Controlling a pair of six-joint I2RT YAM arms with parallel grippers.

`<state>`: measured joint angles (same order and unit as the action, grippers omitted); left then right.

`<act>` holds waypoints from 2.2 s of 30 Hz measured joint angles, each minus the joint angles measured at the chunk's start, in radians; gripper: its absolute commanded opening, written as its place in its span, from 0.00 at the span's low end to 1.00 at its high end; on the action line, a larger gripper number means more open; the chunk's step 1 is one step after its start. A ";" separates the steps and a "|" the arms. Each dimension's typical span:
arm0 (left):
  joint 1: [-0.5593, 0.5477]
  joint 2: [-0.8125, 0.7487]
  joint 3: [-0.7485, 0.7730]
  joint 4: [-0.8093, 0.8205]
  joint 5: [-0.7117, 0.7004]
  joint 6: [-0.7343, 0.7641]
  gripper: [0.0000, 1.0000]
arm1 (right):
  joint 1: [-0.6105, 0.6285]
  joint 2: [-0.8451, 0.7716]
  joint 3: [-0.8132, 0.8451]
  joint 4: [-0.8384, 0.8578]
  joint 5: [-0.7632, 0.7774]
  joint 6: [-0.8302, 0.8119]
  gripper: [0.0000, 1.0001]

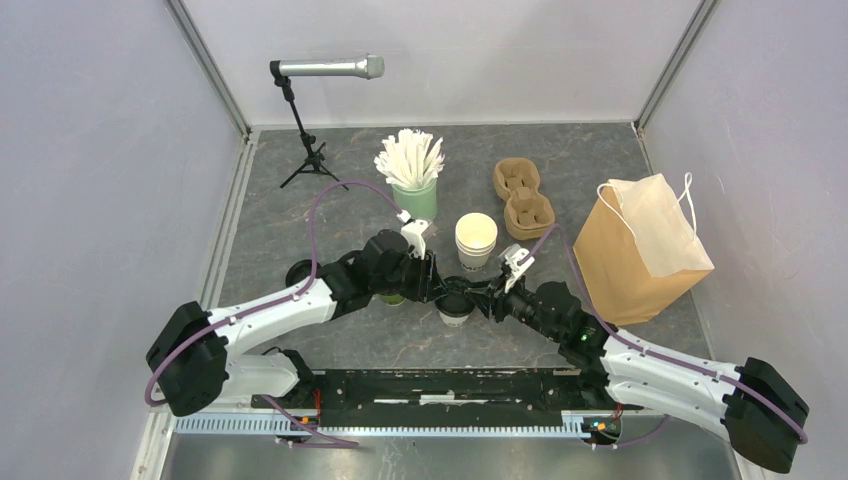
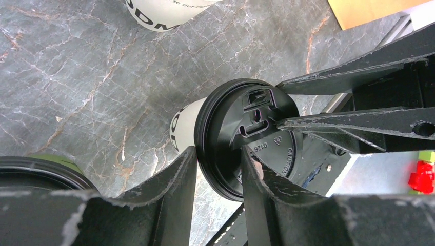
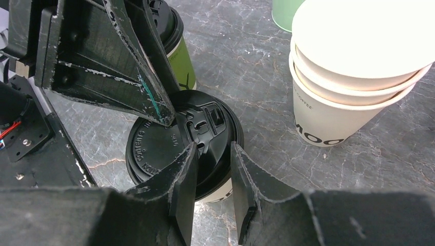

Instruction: Pack the takeout coffee

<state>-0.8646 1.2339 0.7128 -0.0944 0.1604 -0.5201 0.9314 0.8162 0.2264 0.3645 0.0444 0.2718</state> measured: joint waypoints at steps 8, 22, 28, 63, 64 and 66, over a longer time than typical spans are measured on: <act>-0.031 -0.027 -0.007 -0.025 -0.034 -0.065 0.41 | -0.001 0.020 0.030 -0.020 0.000 -0.024 0.40; -0.087 -0.067 0.002 -0.113 -0.056 -0.180 0.47 | -0.039 0.118 0.239 -0.288 -0.058 -0.212 0.49; -0.100 -0.104 0.058 -0.183 -0.090 -0.182 0.49 | -0.049 0.114 0.315 -0.390 -0.073 -0.230 0.54; -0.100 -0.009 0.078 -0.063 -0.185 -0.182 0.41 | -0.050 0.029 0.170 -0.259 -0.216 -0.121 0.37; -0.100 -0.011 0.075 -0.059 -0.185 -0.182 0.41 | -0.050 0.015 0.146 -0.229 -0.217 -0.116 0.37; -0.100 -0.014 0.068 -0.050 -0.186 -0.182 0.41 | -0.050 -0.005 0.103 -0.179 -0.217 -0.109 0.37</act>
<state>-0.9646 1.2201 0.7807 -0.1444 -0.0254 -0.7025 0.8814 0.8108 0.3298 0.1856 -0.1726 0.1623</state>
